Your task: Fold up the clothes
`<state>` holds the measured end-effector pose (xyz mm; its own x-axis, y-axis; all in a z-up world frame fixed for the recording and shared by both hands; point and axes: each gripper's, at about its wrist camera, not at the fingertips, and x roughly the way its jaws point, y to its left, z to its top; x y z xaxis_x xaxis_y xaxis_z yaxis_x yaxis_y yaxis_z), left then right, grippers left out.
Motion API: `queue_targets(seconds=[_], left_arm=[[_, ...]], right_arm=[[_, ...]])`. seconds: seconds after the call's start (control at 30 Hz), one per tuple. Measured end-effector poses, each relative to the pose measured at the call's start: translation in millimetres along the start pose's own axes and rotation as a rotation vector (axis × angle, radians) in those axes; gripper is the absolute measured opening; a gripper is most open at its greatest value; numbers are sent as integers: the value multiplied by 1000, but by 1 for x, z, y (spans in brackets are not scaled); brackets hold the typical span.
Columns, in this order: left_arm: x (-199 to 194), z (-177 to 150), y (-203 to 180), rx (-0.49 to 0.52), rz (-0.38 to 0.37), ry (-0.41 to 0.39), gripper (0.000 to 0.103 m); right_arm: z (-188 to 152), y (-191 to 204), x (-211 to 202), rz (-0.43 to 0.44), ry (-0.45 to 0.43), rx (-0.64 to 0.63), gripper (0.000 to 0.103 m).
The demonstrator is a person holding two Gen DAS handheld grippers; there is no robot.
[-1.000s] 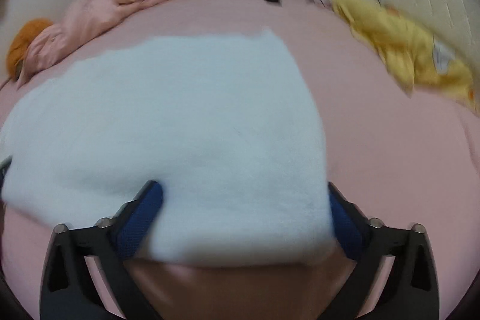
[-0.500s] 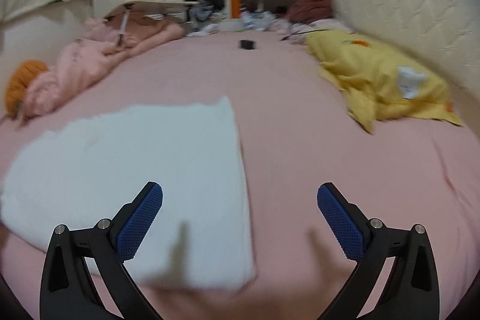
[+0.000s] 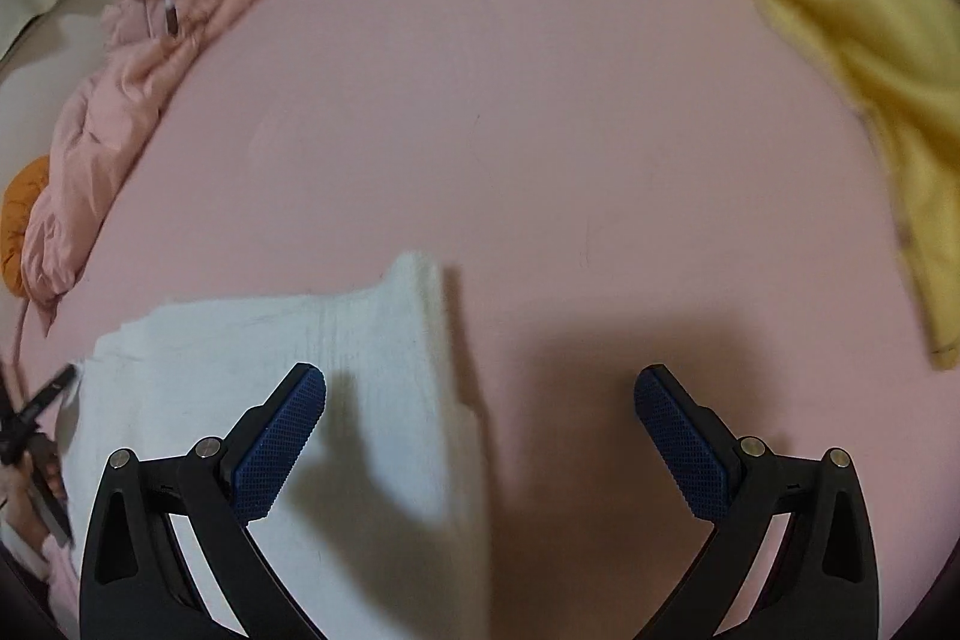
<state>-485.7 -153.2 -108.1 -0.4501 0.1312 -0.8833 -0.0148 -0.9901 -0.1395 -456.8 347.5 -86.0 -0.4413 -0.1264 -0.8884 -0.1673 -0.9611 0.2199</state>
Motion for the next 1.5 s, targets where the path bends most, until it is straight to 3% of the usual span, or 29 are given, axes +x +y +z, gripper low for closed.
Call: queue_targets(seconds=[0.03, 0.07, 0.1, 0.13, 0.17, 0.33, 0.53, 0.7, 0.83, 0.97, 1.1, 1.2, 1.3, 1.4, 1.5], left_arm=[[-4, -1, -5, 30, 5, -27, 79], [-8, -2, -10, 60, 10, -54, 58], [-12, -3, -14, 81, 12, -77, 17], [-17, -4, -14, 74, 7, -89, 13], [-23, -5, -14, 68, 1, -101, 13], [-63, -13, -23, 103, -42, -175, 12], [-163, -39, -32, 80, -172, -318, 12], [-257, -86, -24, 84, -253, -418, 12], [-328, -139, -4, 63, -280, -456, 12], [-370, -206, 12, 66, -314, -400, 12], [-375, -280, 24, 32, -346, -264, 12], [-348, -352, 28, -6, -330, -116, 12], [-304, -409, 30, -53, -265, 58, 11], [-278, -436, 39, -124, -219, 144, 11], [-284, -434, 50, -197, -238, 110, 11]], right_arm=[[-1, 6, 4, -9, -5, -26, 103], [-3, 14, 4, -22, -21, -66, 96], [-4, 20, 3, -30, -37, -105, 76], [-3, 25, 0, -33, -54, -145, 57], [-4, 29, -6, -26, -69, -170, 7], [-11, 44, -58, 71, -138, -211, 8], [-23, 60, -130, 194, -232, -248, 8], [-54, 71, -214, 287, -317, -265, 8], [-101, 55, -278, 339, -347, -277, 8], [-166, 36, -323, 369, -313, -271, 8], [-243, 14, -323, 360, -173, -164, 8], [-314, -3, -295, 300, -66, -39, 8], [-365, -20, -261, 250, 29, 106, 8], [-396, -36, -237, 249, 78, 274, 8], [-407, -44, -230, 185, 70, 354, 9]])
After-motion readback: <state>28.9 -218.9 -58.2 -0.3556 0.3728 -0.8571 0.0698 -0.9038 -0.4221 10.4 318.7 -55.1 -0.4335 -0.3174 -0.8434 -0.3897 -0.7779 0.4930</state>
